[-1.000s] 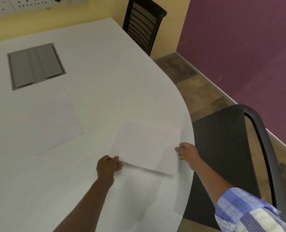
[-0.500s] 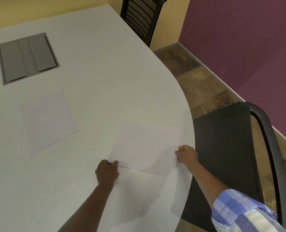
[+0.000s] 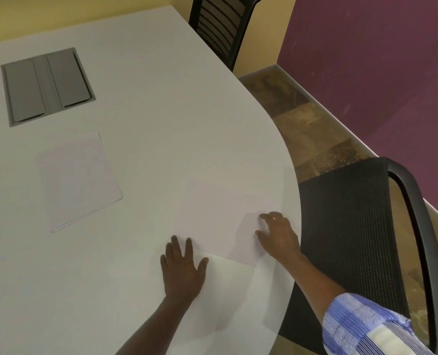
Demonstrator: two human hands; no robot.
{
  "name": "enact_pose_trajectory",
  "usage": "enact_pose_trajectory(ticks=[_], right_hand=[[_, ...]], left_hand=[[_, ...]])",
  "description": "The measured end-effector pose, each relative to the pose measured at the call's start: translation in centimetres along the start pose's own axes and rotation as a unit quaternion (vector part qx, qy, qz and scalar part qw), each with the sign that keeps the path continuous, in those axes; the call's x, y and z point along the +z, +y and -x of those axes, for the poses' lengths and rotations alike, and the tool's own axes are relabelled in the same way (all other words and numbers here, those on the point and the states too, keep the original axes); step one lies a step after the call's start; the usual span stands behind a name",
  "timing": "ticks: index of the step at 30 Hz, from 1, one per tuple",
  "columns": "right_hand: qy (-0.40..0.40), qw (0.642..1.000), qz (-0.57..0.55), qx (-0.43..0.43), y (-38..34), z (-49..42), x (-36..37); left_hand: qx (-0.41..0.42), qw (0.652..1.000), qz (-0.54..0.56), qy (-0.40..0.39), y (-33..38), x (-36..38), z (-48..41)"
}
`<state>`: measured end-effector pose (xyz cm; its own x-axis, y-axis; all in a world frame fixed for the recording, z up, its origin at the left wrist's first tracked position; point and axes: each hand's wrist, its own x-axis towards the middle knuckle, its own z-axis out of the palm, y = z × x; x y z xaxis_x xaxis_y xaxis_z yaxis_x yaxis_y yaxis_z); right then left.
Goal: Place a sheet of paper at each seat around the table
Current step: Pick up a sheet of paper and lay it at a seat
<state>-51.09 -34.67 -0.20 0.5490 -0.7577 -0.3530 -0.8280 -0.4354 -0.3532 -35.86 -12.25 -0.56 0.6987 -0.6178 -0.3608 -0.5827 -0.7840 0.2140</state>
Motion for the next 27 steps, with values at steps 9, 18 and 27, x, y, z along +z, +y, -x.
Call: enact_pose_trajectory(ticks=[9, 18, 27], right_hand=[[-0.015, 0.999, 0.044, 0.006, -0.2, 0.5, 0.7], [0.004, 0.999, 0.047, 0.019, -1.0, -0.1, 0.4], [0.030, 0.999, 0.014, -0.013, -6.3, -0.3, 1.4]], left_hand=[[0.010, 1.000, 0.005, -0.009, 0.1, 1.1, 0.8], [0.003, 0.999, 0.036, -0.003, 0.4, 0.4, 1.0], [-0.049, 0.994, 0.091, 0.038, -3.6, -2.1, 1.1]])
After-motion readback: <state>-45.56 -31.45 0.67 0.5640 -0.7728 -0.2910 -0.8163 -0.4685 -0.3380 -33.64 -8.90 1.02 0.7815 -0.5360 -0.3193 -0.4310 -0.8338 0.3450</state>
